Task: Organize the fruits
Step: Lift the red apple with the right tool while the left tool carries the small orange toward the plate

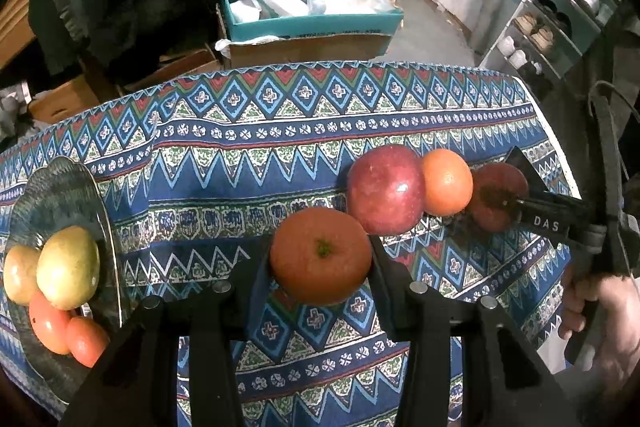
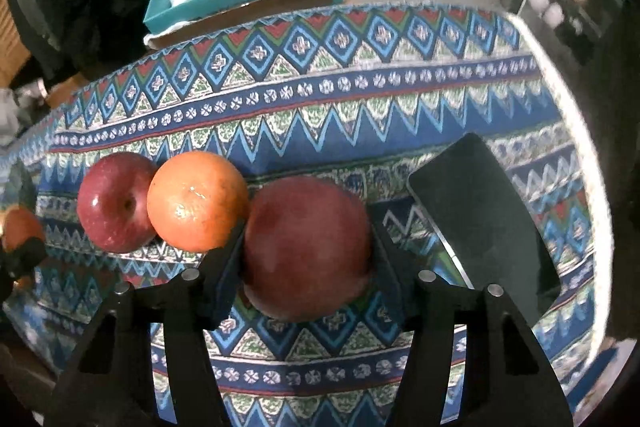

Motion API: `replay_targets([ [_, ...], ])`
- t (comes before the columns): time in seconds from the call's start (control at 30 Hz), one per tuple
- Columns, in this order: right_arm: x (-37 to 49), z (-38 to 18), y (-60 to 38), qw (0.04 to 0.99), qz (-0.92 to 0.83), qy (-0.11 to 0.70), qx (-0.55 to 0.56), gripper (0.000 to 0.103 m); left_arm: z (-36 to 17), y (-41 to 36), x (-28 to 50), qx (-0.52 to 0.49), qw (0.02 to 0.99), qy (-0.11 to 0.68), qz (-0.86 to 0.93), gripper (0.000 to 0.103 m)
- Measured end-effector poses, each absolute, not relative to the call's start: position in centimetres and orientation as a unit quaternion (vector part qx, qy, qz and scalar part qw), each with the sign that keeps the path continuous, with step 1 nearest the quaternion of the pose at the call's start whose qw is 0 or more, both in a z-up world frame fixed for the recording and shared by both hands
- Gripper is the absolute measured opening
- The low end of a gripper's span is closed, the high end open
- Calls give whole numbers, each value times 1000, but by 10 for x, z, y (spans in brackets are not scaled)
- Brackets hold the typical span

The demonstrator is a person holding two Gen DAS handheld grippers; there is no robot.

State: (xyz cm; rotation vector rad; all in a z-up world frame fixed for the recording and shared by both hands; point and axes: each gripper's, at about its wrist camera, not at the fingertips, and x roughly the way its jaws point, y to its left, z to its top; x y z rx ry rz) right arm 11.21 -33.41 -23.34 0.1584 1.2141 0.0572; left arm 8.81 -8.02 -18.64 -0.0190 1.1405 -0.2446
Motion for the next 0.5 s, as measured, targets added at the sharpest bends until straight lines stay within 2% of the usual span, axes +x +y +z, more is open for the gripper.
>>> replay_targets([
  [0.1,112,-239,-340,814,33,572,94,68,-188,-81,87,-7,834,539,-115,46],
  [0.27,115,-246,-336,812,36,575,94,69,-192,-79,90,-9,832,543,-112,46],
  [0.5,110,-237,-324,832,16,554,34,68,-189,-78,92,-13,834,540,-110,46],
])
